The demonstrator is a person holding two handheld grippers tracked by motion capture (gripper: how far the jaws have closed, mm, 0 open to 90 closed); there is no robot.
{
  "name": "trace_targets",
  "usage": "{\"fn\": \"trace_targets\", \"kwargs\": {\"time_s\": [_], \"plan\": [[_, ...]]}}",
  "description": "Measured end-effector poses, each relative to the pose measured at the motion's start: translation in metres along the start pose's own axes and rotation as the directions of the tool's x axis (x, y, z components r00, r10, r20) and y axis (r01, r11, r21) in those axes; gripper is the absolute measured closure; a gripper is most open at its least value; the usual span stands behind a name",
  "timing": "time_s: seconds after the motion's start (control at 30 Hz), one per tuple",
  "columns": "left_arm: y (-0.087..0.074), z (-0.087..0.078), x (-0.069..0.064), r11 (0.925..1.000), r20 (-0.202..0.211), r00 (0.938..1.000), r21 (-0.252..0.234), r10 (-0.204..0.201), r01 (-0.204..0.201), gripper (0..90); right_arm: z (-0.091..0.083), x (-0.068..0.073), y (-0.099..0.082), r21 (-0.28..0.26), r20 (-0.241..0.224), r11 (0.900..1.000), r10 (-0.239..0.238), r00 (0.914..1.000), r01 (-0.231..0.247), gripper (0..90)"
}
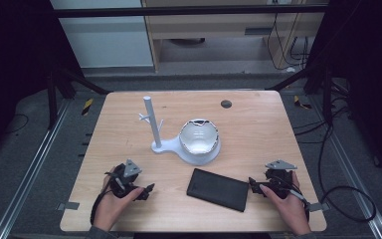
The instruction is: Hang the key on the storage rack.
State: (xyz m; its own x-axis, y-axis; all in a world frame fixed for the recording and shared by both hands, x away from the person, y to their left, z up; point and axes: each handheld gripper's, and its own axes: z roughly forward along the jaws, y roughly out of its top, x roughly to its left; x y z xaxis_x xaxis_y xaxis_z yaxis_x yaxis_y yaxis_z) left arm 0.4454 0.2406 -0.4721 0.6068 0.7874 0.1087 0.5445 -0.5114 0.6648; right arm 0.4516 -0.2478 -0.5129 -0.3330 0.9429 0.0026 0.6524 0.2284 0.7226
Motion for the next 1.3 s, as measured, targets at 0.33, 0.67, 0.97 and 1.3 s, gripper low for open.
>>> {"fn": "trace_targets", "kwargs": {"time_s": [0.33, 0.67, 0.97, 1.3], "plan": [[-0.008, -0.024, 0.037, 0.9857, 0.006, 0.9974, 0.153, -0.072, 0.070, 8.0, -0.002, 0.000, -0.003, -0.001, 0.002, 1.0000, -0.005, 1.0000, 0.005, 0.4], [-0.022, -0.031, 0.060, 0.9560, -0.033, 0.9966, 0.282, -0.075, 0.081, 7.8, -0.003, -0.001, -0.003, -0.001, 0.004, 0.9999, -0.012, 0.9999, 0.012, 0.4], [-0.018, -0.016, 0.057, 0.9389, -0.004, 0.9974, 0.337, -0.072, 0.069, 9.1, -0.003, 0.001, -0.004, -0.001, 0.003, 1.0000, -0.003, 1.0000, 0.003, 0.4], [-0.016, -0.009, 0.055, 0.9224, 0.024, 0.9979, 0.384, -0.060, 0.046, 14.8, -0.003, 0.001, -0.004, 0.000, 0.002, 1.0000, -0.005, 1.0000, 0.005, 0.4]]}}
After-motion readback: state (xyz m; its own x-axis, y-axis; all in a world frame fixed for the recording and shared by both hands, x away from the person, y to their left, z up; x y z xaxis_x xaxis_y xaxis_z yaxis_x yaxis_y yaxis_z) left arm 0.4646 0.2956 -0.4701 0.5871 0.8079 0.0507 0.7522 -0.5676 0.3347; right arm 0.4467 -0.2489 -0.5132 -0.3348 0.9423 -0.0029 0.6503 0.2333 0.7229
